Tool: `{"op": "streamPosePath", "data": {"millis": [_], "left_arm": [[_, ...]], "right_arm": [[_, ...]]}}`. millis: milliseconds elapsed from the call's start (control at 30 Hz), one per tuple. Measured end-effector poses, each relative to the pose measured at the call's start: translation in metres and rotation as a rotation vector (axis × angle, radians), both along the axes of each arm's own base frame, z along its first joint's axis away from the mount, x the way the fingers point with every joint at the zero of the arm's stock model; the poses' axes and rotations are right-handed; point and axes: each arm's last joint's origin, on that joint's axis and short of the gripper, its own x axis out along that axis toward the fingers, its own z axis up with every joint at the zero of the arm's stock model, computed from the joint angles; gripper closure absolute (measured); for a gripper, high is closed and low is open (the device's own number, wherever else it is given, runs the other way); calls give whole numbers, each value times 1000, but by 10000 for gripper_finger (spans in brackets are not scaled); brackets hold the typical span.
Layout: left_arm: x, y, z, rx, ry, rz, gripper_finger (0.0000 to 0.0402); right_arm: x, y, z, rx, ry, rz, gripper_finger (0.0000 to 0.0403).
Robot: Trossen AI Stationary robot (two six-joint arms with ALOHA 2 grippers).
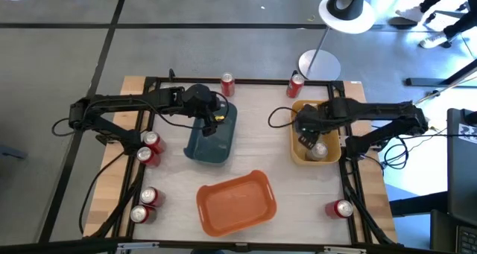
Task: Sort soda cans
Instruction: Put the white soda can into the yellow bin
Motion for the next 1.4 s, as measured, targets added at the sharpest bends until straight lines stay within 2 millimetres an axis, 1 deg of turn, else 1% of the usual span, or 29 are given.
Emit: {"op": "streamPosePath", "data": {"millis": [133,267,433,600,800,833,1000,1067,1400], "left_arm": [[-1,0,-1,-4,13,1,50],[-1,0,-1,1,22,-6,50],[-2,0,-1,15,28,-21,50],[-1,0,-1,23,23,-27,50],[-1,0,-1,25,22,-29,50],[-1,0,-1,24,22,-28,50],[-1,0,-1,23,22,-26,50],[-1,0,-1,22,21,-26,50],[-1,0,-1,23,21,-27,50]], "right_arm": [[-1,-7,-19,56,55,4,121],[-1,-8,-42,83,92,8,121],[3,-7,-68,116,60,26,121],[4,-7,-81,119,43,30,121],[2,-7,-89,127,47,31,121],[2,-7,-90,132,46,32,113],[2,-6,-94,137,42,32,42],[3,-6,-95,134,36,32,29],[3,-7,-92,108,36,31,19]]}}
